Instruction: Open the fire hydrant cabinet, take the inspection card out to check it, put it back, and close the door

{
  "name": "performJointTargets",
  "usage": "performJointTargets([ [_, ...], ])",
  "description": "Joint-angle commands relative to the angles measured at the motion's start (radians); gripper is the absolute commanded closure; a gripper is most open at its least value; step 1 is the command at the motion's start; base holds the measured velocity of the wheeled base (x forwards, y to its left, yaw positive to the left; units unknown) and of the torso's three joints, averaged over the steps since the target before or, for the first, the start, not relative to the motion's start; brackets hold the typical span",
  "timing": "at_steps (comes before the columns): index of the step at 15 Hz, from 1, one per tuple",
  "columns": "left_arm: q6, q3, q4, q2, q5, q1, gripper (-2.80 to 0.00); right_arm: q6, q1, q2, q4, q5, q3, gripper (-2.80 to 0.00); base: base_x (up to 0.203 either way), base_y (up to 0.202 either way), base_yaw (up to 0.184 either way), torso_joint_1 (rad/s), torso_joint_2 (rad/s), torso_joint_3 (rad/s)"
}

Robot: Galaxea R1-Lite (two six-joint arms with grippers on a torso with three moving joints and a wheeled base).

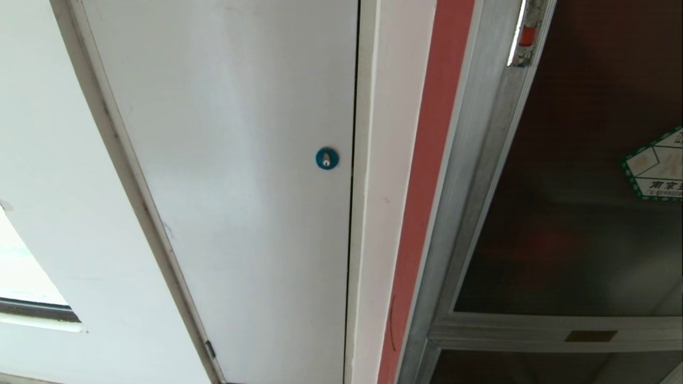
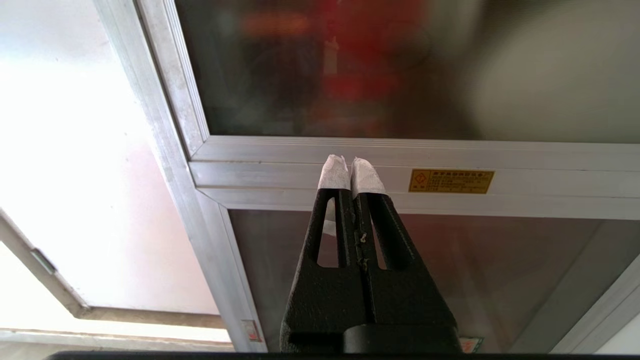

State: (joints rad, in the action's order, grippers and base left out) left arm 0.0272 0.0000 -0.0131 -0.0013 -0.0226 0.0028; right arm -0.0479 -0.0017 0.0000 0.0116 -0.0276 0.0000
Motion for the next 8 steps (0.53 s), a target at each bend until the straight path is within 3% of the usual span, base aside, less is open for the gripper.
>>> performJointTargets([
  [1,0.0,0.011,-0.001,0.001,0.0,0.0,0.0,0.002,0.0,0.002,0.001,0.0,0.005,0.0,0.0,0.0,0.0,0.0,0.0,0.0],
  [8,0.0,0.011,-0.001,0.001,0.001,0.0,0.0,-0.006,0.0,0.0,0.001,-0.002,0.003,0.0,0.0,0.0,0.0,0.0,0.0,0.0],
])
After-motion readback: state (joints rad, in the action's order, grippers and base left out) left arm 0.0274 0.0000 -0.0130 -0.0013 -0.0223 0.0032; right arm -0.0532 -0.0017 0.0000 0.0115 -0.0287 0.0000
